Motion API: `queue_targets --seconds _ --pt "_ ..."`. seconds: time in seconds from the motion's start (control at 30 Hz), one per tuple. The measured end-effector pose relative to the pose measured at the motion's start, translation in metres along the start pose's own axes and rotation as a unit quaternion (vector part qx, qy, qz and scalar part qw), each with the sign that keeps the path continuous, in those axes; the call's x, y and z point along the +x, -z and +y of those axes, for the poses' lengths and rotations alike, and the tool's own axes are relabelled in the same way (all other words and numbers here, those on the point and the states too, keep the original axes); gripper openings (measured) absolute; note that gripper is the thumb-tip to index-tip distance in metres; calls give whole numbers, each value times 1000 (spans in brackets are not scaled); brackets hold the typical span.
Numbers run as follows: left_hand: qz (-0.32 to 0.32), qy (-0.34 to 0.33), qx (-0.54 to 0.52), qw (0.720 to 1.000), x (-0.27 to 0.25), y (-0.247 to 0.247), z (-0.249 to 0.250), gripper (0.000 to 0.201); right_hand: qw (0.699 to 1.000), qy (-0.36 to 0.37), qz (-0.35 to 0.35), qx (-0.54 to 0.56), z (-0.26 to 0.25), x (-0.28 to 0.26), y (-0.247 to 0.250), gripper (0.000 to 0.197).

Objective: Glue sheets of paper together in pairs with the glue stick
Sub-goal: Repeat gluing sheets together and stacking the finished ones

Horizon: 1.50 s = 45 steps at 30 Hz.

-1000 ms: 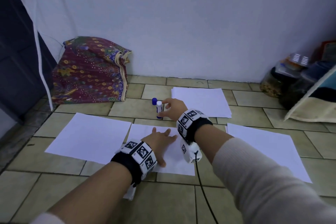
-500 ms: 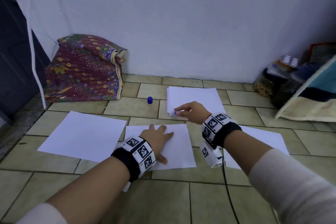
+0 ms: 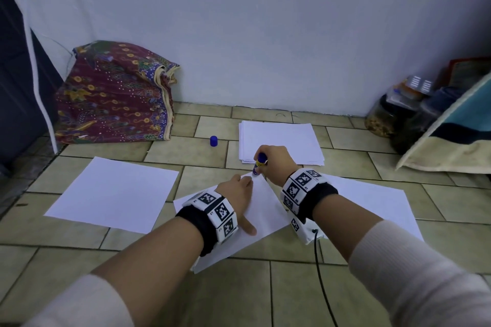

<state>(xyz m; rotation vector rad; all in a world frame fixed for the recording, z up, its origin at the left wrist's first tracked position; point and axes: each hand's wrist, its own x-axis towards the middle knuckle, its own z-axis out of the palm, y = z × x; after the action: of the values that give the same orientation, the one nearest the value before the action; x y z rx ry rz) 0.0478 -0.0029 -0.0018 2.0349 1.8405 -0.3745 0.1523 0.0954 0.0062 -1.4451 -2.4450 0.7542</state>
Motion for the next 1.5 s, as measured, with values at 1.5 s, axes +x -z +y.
queue_targets --seconds 1.5 --pt "59 -34 70 995 3 -13 -11 56 1000 16 -1 22 31 -77 41 23"
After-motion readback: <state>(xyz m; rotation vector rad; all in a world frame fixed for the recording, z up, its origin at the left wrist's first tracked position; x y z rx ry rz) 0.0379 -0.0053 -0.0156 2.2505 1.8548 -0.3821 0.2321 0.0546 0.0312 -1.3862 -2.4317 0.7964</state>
